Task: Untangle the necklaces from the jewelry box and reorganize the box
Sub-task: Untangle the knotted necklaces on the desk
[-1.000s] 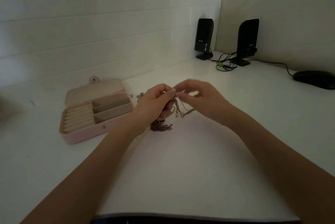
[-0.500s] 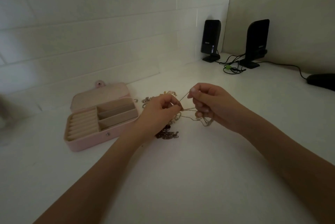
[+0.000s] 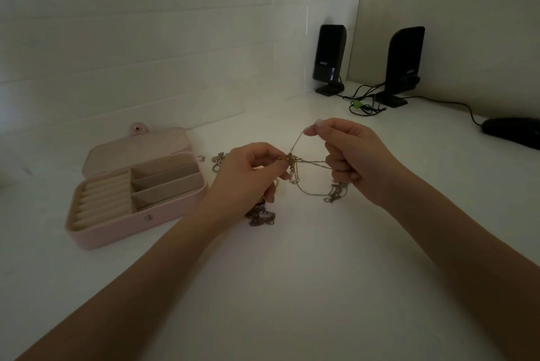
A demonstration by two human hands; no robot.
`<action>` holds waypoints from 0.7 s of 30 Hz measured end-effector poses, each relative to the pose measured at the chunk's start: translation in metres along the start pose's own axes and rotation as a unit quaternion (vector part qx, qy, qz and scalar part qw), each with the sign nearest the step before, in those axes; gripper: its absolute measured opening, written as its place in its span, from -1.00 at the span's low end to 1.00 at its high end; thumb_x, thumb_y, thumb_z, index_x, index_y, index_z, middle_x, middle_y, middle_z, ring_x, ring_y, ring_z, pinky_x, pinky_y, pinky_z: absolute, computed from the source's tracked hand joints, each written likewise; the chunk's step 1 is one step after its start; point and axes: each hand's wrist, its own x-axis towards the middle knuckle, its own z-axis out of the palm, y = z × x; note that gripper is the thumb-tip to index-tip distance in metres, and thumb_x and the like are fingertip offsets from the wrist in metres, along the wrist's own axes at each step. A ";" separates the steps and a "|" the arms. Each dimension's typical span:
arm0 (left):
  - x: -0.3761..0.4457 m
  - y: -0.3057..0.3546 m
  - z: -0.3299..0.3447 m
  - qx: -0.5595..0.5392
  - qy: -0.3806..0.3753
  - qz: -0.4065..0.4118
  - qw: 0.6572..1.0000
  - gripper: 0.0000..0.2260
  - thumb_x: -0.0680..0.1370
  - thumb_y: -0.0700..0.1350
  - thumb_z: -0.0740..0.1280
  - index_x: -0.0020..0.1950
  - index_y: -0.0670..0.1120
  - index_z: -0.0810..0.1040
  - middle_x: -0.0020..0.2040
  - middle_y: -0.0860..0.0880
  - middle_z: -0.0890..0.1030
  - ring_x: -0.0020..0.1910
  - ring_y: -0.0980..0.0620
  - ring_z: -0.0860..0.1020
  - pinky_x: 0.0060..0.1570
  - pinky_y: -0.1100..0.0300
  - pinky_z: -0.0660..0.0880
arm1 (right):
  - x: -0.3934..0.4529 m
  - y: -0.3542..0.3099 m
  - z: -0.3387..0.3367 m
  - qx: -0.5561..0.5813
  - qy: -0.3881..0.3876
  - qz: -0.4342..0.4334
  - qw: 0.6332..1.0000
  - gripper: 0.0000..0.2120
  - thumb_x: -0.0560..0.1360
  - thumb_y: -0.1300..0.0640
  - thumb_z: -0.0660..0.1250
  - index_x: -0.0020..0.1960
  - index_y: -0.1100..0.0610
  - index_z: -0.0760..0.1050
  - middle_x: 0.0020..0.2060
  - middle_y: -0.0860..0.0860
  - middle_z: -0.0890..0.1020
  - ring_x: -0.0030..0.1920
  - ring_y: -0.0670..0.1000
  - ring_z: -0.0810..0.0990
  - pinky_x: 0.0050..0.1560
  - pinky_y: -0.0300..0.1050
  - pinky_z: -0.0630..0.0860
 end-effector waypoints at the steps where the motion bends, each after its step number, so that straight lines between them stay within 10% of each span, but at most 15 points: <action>1: -0.001 -0.001 0.000 0.003 0.000 0.007 1.000 -0.88 0.54 -0.23 0.33 -0.18 -0.13 0.59 -0.35 0.02 0.64 -0.60 0.08 0.42 -0.57 0.38 0.30 | 0.000 0.001 0.000 -0.008 0.008 0.005 1.000 -0.80 0.58 0.04 0.26 -0.03 0.14 0.59 -0.54 -0.09 0.17 -0.56 -0.12 0.09 -0.57 -0.32 0.05; 21: -0.005 0.005 0.002 -0.045 -0.065 -0.093 0.992 -0.81 0.53 -0.17 0.32 -0.28 -0.11 0.60 -0.51 0.08 0.19 -0.60 0.15 0.11 -0.61 0.39 0.07 | 0.002 0.019 0.008 -0.314 0.142 -0.113 0.932 -0.80 0.50 -0.05 0.35 -0.23 0.02 0.61 -0.61 -0.12 0.38 -0.56 -0.14 0.34 -0.41 -0.29 0.33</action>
